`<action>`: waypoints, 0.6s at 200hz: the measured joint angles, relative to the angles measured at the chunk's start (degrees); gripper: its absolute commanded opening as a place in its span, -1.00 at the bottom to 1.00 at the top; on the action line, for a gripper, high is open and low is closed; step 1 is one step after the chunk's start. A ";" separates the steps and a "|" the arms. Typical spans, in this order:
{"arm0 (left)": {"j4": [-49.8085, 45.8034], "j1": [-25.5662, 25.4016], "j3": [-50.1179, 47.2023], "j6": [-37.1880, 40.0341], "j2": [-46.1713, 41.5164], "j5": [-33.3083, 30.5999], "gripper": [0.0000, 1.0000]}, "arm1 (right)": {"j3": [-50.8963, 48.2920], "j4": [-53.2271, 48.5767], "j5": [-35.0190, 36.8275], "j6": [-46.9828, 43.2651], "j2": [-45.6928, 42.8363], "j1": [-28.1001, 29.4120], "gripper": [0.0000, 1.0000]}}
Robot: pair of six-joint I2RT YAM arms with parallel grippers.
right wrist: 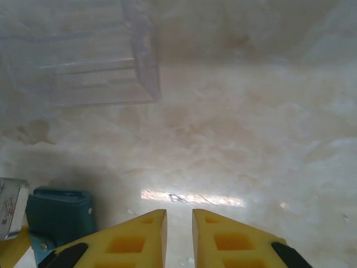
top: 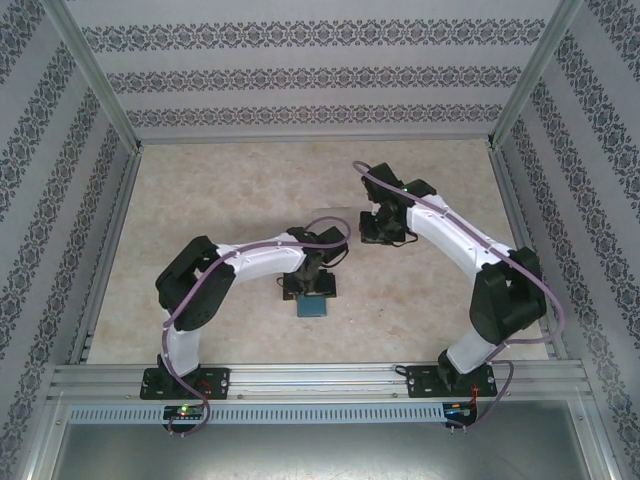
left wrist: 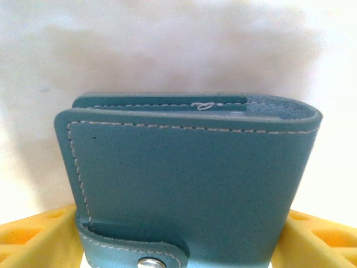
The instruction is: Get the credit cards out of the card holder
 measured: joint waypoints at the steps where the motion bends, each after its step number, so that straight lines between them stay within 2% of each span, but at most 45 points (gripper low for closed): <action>1: -0.07 -0.11 0.28 0.00 0.22 0.02 0.61 | -0.17 0.00 0.00 -0.13 -0.17 -0.17 -0.60; 35: -0.66 -0.87 2.23 0.15 1.75 0.35 0.62 | -1.97 -0.15 -0.37 -1.01 -2.16 -2.23 -0.60; 71: -0.66 -0.98 2.27 0.35 1.79 0.72 0.76 | -2.32 -0.11 -0.79 -1.20 -2.56 -2.23 -0.60; 120: -0.72 -1.03 2.29 0.76 1.77 0.79 0.76 | -2.32 0.02 -1.68 -1.20 -2.71 -2.23 -0.59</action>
